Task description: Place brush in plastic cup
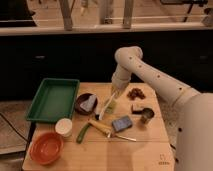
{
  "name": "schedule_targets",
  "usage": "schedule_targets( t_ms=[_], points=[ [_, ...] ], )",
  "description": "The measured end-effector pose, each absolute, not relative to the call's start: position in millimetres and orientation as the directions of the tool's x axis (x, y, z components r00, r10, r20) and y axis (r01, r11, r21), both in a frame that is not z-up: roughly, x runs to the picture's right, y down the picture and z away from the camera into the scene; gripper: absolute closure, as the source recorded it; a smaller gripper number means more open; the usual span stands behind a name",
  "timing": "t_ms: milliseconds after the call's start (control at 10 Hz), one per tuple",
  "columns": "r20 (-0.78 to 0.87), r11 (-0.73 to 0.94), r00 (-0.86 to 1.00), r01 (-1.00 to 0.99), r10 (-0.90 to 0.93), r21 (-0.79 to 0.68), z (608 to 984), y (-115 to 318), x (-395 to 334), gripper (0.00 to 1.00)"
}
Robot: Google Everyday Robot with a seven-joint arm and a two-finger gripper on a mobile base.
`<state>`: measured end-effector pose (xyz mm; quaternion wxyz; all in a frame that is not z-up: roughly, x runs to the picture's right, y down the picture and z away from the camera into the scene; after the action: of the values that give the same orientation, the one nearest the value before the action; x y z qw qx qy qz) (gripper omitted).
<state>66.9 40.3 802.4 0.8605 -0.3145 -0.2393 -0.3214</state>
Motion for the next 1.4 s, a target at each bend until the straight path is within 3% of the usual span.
schedule_targets(
  t_ms=[1400],
  points=[
    [0.619,0.599,0.687,0.693,-0.382,-0.400,810.5,38.4,77.1,0.98]
  ],
)
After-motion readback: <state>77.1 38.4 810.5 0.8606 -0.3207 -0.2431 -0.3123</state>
